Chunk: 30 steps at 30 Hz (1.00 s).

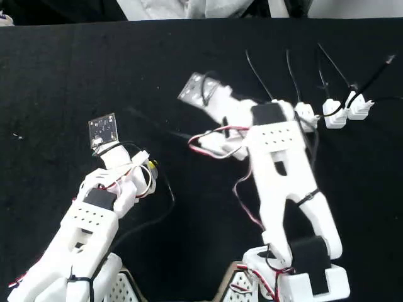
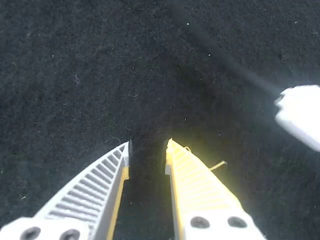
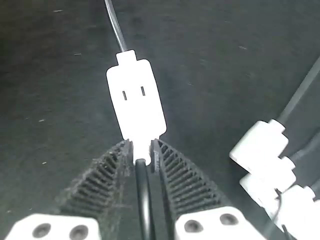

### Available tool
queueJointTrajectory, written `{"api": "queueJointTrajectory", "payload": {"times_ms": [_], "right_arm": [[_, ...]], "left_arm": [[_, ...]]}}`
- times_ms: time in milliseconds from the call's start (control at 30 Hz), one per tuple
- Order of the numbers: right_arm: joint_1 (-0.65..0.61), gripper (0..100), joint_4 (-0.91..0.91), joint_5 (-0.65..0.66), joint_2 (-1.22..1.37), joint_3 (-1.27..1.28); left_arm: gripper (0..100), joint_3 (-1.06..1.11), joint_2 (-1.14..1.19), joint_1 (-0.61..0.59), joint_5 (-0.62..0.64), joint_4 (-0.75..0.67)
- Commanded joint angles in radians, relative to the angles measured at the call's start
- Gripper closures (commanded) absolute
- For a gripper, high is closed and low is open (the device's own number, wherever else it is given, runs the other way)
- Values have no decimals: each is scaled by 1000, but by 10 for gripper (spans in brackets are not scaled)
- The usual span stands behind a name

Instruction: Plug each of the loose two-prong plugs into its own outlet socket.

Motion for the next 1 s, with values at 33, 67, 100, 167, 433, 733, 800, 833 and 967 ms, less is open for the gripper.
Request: {"api": "queueJointTrajectory", "payload": {"times_ms": [33, 67, 100, 167, 433, 733, 800, 833, 967], "right_arm": [[72, 988, -32, -130, -1, -122], [83, 988, -43, -175, -1, -133], [92, 988, -57, -218, -1, -139], [109, 988, -86, -287, -1, -143], [195, 988, -149, -517, 71, -153], [245, 988, -147, -575, 300, -298], [247, 988, -140, -640, 338, -338], [249, 988, -130, -669, 358, -358], [250, 988, -77, -761, 447, -449]], "left_arm": [[870, -16, -21, 12, -2, -15], [870, -16, -21, 12, -2, -15], [870, -16, -21, 12, -2, -15], [870, -15, -21, 12, -2, -15], [870, -8, -21, 12, -2, -15], [870, -8, -21, 12, -2, -15], [870, -8, -21, 12, -2, -15], [870, -8, -21, 12, -2, -15], [870, -8, -21, 12, -2, -15]]}}
